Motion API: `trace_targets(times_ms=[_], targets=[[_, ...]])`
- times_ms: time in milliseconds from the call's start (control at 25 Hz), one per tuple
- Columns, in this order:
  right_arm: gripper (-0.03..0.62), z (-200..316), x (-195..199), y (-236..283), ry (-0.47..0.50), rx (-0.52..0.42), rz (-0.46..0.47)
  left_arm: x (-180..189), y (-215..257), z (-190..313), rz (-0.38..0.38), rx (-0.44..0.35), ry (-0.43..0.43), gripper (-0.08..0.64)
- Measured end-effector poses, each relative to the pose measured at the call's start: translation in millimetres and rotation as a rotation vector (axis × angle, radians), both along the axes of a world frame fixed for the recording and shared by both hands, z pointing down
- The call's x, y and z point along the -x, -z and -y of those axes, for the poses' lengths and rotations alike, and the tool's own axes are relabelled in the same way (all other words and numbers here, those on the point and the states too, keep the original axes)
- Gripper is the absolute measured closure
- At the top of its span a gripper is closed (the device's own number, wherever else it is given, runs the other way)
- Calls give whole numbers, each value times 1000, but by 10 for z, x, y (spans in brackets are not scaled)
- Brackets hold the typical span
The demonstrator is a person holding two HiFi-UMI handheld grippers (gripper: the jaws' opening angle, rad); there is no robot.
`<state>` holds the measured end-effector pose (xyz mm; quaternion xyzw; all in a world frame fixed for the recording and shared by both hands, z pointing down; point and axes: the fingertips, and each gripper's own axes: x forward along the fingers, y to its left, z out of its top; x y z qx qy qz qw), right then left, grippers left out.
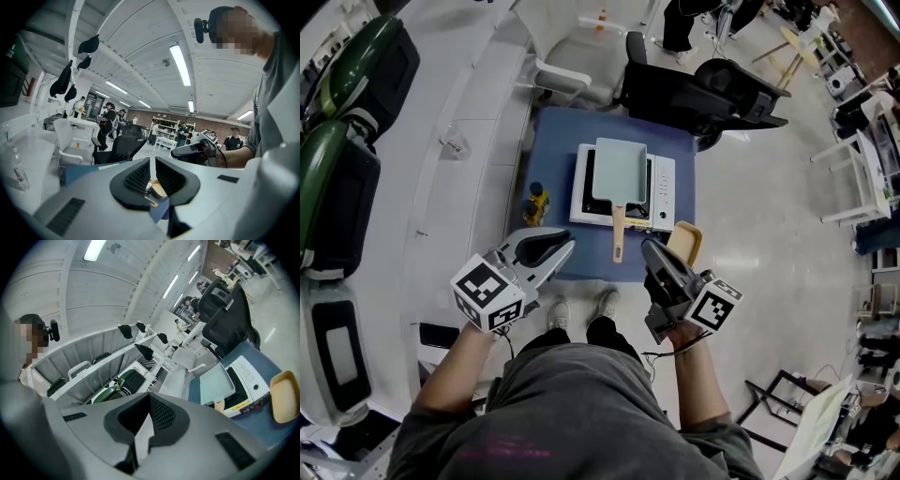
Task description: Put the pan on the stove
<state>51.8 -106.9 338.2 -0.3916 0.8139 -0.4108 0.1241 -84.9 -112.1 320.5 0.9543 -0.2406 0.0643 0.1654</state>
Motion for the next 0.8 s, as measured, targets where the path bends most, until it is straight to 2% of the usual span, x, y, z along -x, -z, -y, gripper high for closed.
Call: trace_targets(times_ms=[160,480,800], targets=[[589,25,30,130,25,-57,-62,-24,36,-4,-4,-8,13,531],[589,51,155,405,71,-196,-245,-43,113,30,4,-41,32,551],[589,77,128,335,78,-184,-259,-83,83,68,16,-42,42,558]])
